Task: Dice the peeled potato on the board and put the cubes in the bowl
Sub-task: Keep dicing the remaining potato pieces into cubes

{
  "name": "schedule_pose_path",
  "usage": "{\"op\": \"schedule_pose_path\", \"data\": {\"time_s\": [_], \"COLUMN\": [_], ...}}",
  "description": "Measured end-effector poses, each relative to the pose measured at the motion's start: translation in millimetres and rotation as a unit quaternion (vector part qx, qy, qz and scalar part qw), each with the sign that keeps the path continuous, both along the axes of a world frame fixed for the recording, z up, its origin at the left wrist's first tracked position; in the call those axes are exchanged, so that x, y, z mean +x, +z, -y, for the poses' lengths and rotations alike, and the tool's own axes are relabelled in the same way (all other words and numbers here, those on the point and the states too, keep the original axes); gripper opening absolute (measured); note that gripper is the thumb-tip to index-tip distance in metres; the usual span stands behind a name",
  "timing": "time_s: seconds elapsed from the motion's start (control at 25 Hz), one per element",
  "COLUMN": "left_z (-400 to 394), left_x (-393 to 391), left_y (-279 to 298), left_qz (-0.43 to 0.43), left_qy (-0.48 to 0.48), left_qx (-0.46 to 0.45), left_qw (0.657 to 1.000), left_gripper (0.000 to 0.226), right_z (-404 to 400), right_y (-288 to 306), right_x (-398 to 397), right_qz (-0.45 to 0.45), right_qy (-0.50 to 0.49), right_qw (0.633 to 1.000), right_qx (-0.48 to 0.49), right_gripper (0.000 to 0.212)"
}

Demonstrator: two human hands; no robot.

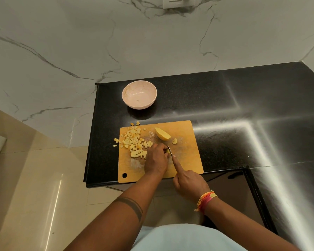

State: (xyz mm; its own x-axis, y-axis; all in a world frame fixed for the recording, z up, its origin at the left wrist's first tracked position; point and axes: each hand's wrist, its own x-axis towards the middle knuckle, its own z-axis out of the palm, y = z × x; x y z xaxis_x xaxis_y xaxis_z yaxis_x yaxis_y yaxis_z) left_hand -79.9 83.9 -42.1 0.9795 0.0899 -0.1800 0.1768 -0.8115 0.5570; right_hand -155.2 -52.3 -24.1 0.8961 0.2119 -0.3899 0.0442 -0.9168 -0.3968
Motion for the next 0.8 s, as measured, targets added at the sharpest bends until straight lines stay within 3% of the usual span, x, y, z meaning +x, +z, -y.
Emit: {"op": "schedule_pose_path", "data": {"time_s": [0.8], "left_z": [-3.0], "left_x": [-1.0], "left_y": [-2.2], "left_qz": [0.005], "left_qy": [0.007], "left_qx": [-0.002], "left_qw": [1.000], "left_gripper": [0.016], "right_z": [12.5], "right_y": [4.6], "right_x": [-37.5], "right_qz": [-0.013], "right_qy": [-0.010], "right_qw": [1.000], "right_qx": [-0.010], "right_gripper": [0.080]}}
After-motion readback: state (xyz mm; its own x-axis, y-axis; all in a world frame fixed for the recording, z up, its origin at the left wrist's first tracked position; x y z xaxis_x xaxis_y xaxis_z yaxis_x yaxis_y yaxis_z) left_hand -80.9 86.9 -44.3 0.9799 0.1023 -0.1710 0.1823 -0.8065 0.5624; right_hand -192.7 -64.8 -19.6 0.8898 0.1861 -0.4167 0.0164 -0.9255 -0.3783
